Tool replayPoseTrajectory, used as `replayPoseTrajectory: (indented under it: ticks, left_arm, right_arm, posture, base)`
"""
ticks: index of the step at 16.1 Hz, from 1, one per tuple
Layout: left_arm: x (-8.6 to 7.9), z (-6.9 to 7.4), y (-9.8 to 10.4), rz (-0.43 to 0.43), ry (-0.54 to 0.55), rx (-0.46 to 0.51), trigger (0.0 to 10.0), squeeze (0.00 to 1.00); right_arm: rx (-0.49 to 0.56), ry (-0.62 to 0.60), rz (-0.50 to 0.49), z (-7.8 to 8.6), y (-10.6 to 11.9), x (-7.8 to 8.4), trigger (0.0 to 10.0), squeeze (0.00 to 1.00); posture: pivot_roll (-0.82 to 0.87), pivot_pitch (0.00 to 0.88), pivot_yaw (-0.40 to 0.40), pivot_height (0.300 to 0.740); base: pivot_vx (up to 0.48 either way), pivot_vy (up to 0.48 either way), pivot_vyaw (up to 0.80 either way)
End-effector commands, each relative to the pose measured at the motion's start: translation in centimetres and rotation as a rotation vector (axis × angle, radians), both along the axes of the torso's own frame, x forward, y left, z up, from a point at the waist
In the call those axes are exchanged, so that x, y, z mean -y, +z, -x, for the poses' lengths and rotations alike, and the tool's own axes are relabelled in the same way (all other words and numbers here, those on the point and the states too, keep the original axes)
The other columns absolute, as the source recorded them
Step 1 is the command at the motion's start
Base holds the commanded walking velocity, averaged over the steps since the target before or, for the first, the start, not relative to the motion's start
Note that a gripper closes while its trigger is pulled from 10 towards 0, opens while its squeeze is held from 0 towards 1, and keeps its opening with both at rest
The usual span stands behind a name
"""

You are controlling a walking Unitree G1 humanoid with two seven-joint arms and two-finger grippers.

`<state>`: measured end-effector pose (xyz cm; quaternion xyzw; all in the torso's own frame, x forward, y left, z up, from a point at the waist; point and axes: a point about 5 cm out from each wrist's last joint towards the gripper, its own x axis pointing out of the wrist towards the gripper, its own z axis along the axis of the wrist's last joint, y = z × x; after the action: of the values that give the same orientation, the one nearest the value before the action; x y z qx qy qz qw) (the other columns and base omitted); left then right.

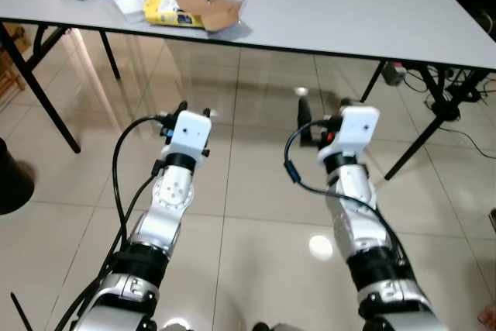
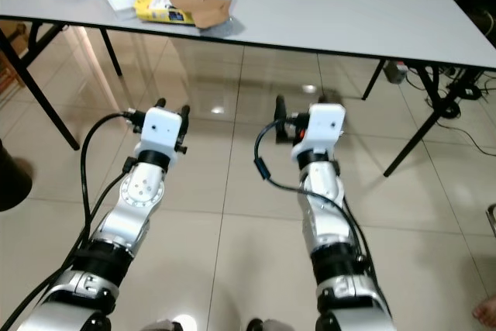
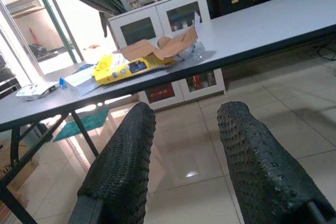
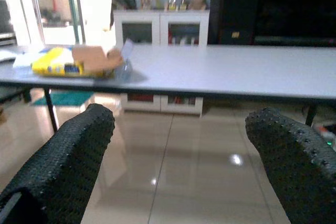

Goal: Picking trash to rubbish bin

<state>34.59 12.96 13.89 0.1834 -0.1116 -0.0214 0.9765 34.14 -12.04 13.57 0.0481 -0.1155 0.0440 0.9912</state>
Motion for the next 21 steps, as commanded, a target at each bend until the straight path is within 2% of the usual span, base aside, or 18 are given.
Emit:
replayPoseTrajectory:
  ticks: [1,4,12,21]
  left_arm:
    - [0.05,0.14,0.01,0.003,0.004,-0.004,10.0,0.0]
    - [-0.3,0.19,0.45,0.013,0.012,0.004,10.0,0.0]
    - [0.02,0.29,0.59,0.007,0.011,-0.005,10.0,0.0]
    - [-0.3,0.15,0.59,-0.003,0.03,-0.019,10.0,0.0]
  right_arm:
    - [-0.002,0.001,-0.003,0.02,0.18,0.19,10.0,0.0]
    - [-0.016,0.009,-0.007,0.01,0.25,0.0,10.0,0.0]
    - [-0.035,0.03,0.003,-0.01,0.16,-0.31,10.0,0.0]
    - [-0.048,0.037,0.002,0.06,0.07,-0.31,10.0,0.0]
  posture:
    - [-0.06,0.094,-0.093,0.74]
    - [-0.06,0.083,-0.094,0.74]
    - [-0.06,0.085,-0.095,0.74]
    - [-0.06,0.093,-0.095,0.74]
  base:
    - [0.281,0.0,0.0]
    - [0.296,0.0,0.0]
    - [0.318,0.0,0.0]
    - [0.48,0.0,0.0]
